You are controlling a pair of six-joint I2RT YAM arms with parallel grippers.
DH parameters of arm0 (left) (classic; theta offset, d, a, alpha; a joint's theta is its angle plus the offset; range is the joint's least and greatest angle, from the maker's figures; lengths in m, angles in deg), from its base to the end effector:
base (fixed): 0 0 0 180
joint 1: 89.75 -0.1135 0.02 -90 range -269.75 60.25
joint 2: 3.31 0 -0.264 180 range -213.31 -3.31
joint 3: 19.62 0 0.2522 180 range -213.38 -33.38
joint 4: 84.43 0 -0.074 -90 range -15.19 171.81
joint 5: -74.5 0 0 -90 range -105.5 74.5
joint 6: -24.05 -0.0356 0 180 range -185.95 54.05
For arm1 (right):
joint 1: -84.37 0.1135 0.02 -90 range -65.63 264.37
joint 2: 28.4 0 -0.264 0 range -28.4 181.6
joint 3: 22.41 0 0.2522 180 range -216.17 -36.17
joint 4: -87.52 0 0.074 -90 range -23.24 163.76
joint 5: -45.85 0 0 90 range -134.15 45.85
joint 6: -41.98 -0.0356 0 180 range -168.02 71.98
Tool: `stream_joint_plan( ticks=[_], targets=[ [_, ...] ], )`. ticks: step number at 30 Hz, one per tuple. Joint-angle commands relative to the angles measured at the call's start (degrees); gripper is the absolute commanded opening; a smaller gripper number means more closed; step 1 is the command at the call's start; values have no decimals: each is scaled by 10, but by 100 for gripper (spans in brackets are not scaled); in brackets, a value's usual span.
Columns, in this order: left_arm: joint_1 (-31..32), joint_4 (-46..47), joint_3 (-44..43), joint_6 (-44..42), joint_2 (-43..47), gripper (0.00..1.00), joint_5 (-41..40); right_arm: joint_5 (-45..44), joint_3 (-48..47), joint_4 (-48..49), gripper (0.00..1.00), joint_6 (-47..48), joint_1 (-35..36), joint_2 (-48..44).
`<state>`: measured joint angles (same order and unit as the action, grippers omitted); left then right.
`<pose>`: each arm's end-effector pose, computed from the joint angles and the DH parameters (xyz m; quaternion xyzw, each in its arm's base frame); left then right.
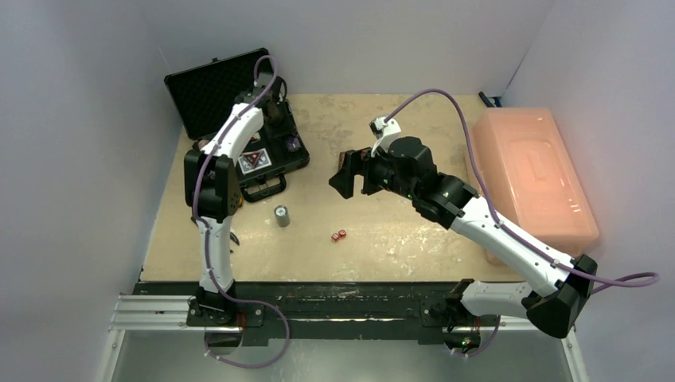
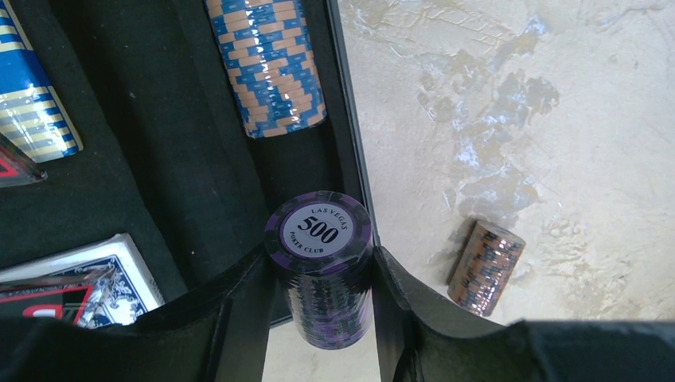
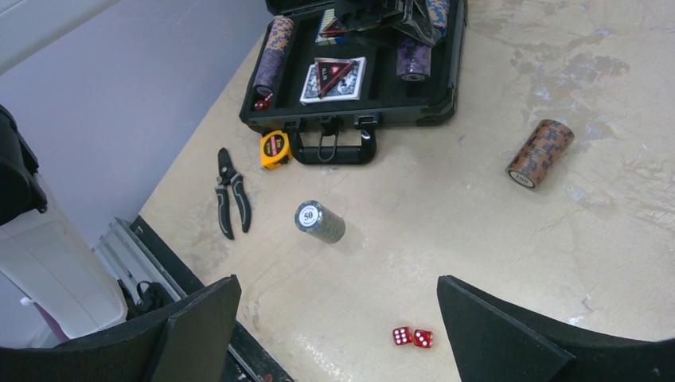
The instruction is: Pack up texas hold em set
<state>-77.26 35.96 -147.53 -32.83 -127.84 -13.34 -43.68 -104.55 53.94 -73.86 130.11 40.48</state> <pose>0.4706 -0.1056 0.2548 -0.1659 0.9422 -0.1292 0.2607 0.1904 0.1958 0.3796 -0.1441 0.8080 0.3368 0.4614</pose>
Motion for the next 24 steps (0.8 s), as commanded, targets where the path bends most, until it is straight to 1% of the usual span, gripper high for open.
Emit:
stream_joint_plan(
  ticks=[1,20,24],
  targets=[
    [-10,12,-46,-12,-4,0,10,-13,0,6,99,10,1,-15],
    [-17,19,-71,-13,-45,0,8,-21,-4,-7,99,19,1,-17],
    [-18,19,-77,-11,-51,3,10,-21,-4,-8,99,19,1,-17]
  ],
)
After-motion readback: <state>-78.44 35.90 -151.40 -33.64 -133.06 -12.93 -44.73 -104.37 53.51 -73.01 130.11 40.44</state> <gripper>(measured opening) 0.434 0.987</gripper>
